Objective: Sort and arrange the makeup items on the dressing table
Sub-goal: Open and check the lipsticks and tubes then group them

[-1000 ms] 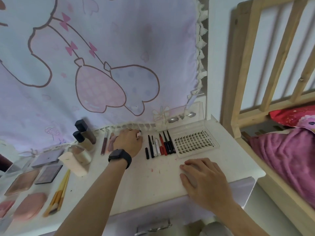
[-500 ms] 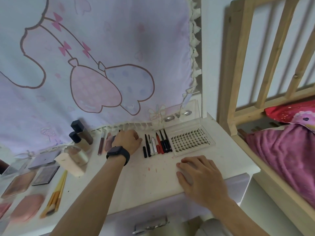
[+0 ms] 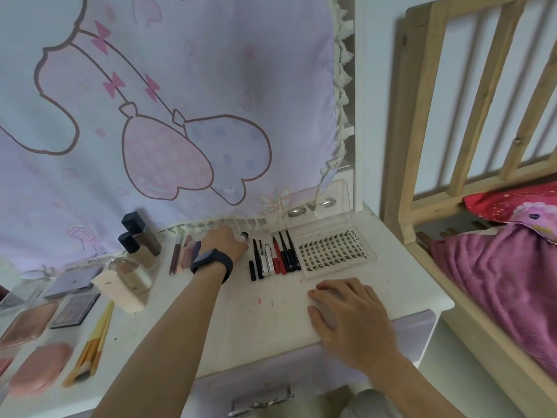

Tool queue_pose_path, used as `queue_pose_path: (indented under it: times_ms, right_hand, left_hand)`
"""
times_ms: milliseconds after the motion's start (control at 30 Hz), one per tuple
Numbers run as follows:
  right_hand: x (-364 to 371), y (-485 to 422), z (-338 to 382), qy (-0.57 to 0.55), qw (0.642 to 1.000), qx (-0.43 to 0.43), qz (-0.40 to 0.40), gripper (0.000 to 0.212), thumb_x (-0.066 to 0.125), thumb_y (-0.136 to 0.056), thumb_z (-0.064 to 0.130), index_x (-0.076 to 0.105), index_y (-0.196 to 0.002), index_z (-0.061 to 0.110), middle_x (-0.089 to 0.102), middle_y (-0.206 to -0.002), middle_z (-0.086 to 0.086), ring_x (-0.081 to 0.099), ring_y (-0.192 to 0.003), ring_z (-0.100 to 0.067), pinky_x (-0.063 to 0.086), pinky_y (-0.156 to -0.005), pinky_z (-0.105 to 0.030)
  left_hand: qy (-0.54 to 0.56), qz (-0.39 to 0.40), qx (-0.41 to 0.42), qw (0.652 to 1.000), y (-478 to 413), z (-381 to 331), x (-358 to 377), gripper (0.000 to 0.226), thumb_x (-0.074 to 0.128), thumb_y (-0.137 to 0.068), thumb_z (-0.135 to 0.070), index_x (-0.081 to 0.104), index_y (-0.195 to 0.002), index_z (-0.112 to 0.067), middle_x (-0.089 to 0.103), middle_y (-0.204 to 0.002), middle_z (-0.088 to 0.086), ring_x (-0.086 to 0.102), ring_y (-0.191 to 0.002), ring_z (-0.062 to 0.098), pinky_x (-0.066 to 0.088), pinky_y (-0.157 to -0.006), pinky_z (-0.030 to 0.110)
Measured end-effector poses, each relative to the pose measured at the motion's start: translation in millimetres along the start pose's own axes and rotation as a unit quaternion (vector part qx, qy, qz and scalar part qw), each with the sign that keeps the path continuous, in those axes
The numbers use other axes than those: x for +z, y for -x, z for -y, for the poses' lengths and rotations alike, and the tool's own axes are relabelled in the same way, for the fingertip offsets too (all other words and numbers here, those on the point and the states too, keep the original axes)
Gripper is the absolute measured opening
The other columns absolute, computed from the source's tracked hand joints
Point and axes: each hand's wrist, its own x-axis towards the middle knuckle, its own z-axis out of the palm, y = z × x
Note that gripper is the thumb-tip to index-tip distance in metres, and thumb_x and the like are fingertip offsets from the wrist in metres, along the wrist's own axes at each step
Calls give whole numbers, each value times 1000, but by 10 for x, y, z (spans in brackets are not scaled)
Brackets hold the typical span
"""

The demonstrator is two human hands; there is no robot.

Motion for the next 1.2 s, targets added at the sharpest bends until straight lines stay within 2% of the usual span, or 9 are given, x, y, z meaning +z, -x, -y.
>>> queue_pose_path:
  times_ms: [133, 267, 533, 600, 733, 833, 933, 1067, 1200]
  right_hand:
    - [-8, -11, -2, 6, 1000, -1, -6, 30, 58, -88, 47, 74, -106, 29, 69, -107, 12, 60, -99, -12, 50, -83, -28]
    - [-21, -14, -5, 4, 1000, 3, -6, 35, 53, -89, 50, 75, -106, 29, 70, -107, 12, 60, -99, -12, 48, -84, -27]
    - [-224, -125, 122, -64, 991, 80, 82, 32, 58, -95, 51, 70, -119, 33, 65, -115, 22, 58, -109, -9, 45, -95, -34]
    - [-334, -164, 241, -202, 960, 152, 118, 36, 55, -92, 60, 64, -122, 42, 65, -104, 34, 59, -100, 3, 46, -90, -25]
    - [-433, -193, 582, -387, 891, 183, 154, 43, 54, -82, 71, 59, -119, 49, 74, -95, 20, 69, -73, -7, 51, -64, -17]
    - [-423, -182, 796, -434, 869, 186, 147, 28, 60, -91, 52, 67, -110, 33, 76, -86, 6, 62, -59, -9, 50, -58, -20]
    - [-420, -173, 883, -501, 824, 237, 117, 16, 61, -99, 31, 72, -97, 19, 74, -80, -2, 55, -55, -11, 47, -53, -19]
    - [-382, -145, 1011, -597, 718, 336, 119, 28, 63, -98, 31, 79, -83, 14, 72, -77, -7, 51, -53, -13, 43, -50, -24]
    - [-286, -75, 1124, -659, 622, 393, 157, 29, 70, -88, 41, 82, -82, 15, 68, -74, -4, 51, -50, -11, 42, -46, -25]
  left_hand:
    - [169, -15, -18, 985, 32, 83, -43, 15, 67, -88, -30, 61, -95, -18, 64, -92, 1, 58, -83, 20, 43, -69, 27]
    - [374, 11, -2, 928, 242, 260, -95, 26, 64, -92, -19, 70, -116, -12, 71, -102, 1, 65, -93, 19, 55, -89, 35]
    - [476, 27, 89, 875, 1130, 508, -75, 24, 57, -99, -13, 68, -108, -32, 68, -101, -11, 67, -85, 2, 52, -71, 11]
    - [462, 35, 119, 878, 1323, 535, -82, 24, 57, -99, -13, 68, -113, -29, 69, -99, -10, 66, -86, 1, 52, -74, 12]
    - [427, 50, 171, 887, 1594, 533, -115, 25, 60, -98, -17, 67, -109, -38, 70, -106, -10, 65, -92, 2, 54, -84, 19]
    - [423, 45, 183, 887, 1694, 553, -155, 23, 64, -96, -18, 69, -112, -35, 71, -108, -13, 66, -95, 3, 53, -88, 21]
    - [509, 39, 158, 845, 1762, 579, -191, 24, 69, -92, -20, 68, -109, -37, 75, -99, -11, 70, -91, 6, 56, -84, 22]
    - [599, 35, 112, 792, 1850, 578, -148, 25, 77, -85, -26, 72, -109, -27, 77, -95, -9, 71, -89, 5, 53, -77, 15]
    - [610, 44, 87, 786, 1911, 556, -48, 16, 80, -82, -30, 77, -94, -21, 77, -86, -8, 69, -81, 1, 49, -72, 9]
